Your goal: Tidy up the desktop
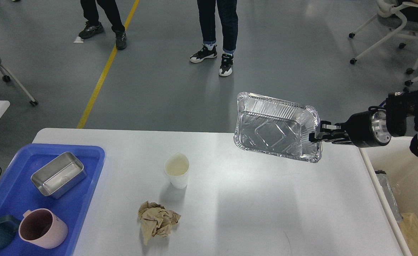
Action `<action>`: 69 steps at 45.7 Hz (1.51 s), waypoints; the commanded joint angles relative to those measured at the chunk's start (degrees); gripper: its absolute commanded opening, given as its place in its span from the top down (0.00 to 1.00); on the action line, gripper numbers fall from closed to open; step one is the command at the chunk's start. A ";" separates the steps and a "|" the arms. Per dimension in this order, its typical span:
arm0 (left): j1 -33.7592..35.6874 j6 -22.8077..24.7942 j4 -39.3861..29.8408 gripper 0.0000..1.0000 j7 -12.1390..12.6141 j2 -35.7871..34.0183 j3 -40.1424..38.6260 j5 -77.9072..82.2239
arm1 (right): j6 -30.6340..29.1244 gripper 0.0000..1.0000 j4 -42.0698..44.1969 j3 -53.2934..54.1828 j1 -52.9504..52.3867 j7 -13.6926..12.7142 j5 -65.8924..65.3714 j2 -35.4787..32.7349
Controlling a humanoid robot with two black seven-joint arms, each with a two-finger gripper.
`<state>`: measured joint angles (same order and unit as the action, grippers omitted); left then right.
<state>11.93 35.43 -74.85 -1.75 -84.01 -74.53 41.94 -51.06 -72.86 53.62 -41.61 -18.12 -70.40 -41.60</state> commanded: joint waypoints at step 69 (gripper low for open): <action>43.35 19.57 20.88 0.00 37.52 50.35 30.67 11.86 | 0.26 1.00 -0.09 0.00 2.24 0.01 -0.09 0.38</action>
<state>55.23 54.62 -54.32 33.72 -34.57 -43.86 56.54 -50.78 -72.95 53.61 -39.38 -18.10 -70.49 -41.30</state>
